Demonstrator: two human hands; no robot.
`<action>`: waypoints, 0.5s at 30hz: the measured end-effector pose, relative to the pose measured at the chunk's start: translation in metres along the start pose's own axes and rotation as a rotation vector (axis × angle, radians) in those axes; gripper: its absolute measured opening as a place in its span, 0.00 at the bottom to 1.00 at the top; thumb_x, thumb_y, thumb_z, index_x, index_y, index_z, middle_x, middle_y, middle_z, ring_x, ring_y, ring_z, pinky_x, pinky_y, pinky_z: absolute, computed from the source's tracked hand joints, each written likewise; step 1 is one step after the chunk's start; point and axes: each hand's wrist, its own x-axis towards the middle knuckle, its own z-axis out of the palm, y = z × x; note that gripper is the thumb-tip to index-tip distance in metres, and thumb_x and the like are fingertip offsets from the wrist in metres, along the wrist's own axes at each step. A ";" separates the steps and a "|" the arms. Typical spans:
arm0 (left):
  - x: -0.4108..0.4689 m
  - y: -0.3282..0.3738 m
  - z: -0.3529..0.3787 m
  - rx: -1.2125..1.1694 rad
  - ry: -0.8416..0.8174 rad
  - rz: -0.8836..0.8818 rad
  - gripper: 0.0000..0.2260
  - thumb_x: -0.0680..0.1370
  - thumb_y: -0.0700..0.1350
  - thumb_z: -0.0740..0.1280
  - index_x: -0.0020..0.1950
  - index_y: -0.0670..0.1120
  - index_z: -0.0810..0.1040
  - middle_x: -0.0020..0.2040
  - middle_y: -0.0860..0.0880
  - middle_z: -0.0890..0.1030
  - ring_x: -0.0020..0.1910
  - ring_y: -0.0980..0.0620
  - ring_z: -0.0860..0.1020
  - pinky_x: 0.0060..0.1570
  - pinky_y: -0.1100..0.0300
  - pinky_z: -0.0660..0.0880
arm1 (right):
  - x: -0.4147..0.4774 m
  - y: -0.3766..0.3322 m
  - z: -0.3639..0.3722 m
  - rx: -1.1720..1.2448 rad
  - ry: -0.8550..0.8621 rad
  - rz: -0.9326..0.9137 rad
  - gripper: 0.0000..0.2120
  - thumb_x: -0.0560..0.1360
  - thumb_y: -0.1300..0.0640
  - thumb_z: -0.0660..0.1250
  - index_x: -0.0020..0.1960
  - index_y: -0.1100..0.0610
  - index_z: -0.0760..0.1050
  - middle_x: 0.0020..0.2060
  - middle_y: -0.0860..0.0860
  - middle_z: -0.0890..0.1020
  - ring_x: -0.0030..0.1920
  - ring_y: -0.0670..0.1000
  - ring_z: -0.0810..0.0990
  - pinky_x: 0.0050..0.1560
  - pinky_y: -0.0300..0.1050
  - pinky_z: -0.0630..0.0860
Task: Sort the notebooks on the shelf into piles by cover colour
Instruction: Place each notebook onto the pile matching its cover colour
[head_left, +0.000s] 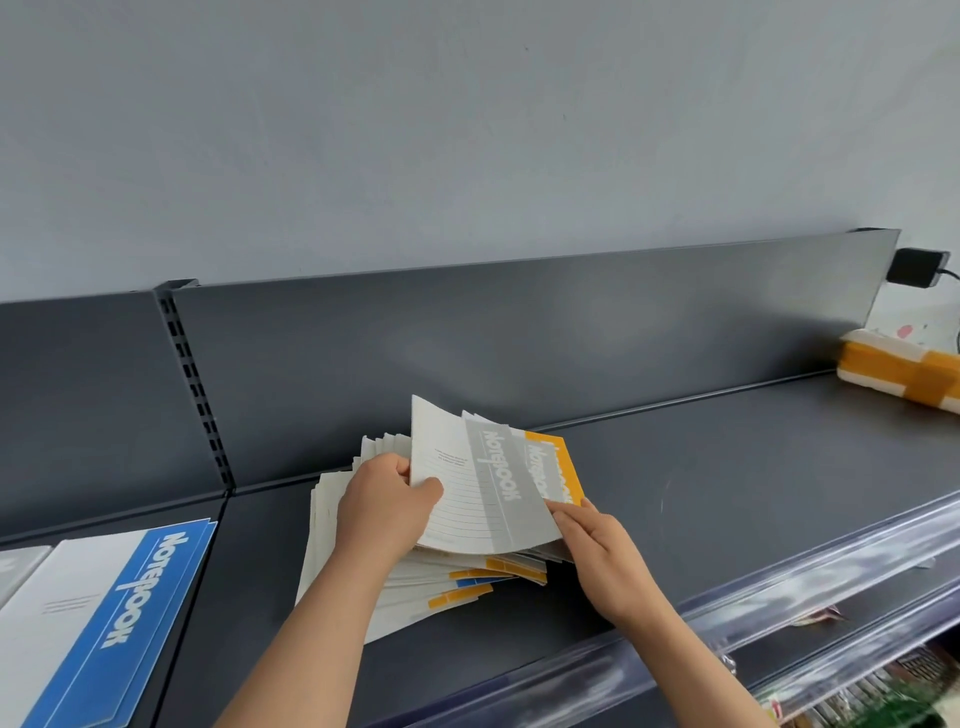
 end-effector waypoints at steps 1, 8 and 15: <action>-0.001 0.001 0.000 0.014 -0.018 -0.001 0.10 0.74 0.44 0.67 0.36 0.41 0.74 0.30 0.53 0.76 0.26 0.54 0.71 0.25 0.62 0.63 | -0.001 0.000 0.000 0.014 -0.015 0.000 0.17 0.82 0.55 0.53 0.59 0.42 0.77 0.61 0.39 0.75 0.71 0.45 0.62 0.72 0.48 0.61; -0.005 0.002 -0.001 0.054 -0.070 -0.024 0.04 0.75 0.46 0.68 0.43 0.46 0.79 0.41 0.53 0.82 0.36 0.55 0.78 0.28 0.62 0.68 | -0.006 -0.005 -0.003 0.104 0.006 0.024 0.16 0.82 0.57 0.53 0.57 0.46 0.79 0.54 0.42 0.81 0.56 0.44 0.78 0.49 0.33 0.76; -0.025 -0.010 -0.027 -0.217 -0.031 -0.042 0.07 0.78 0.41 0.61 0.50 0.52 0.76 0.47 0.57 0.81 0.44 0.58 0.79 0.39 0.61 0.78 | -0.002 -0.018 0.018 -0.105 0.037 -0.026 0.08 0.79 0.48 0.59 0.54 0.49 0.74 0.50 0.47 0.78 0.54 0.50 0.75 0.50 0.49 0.78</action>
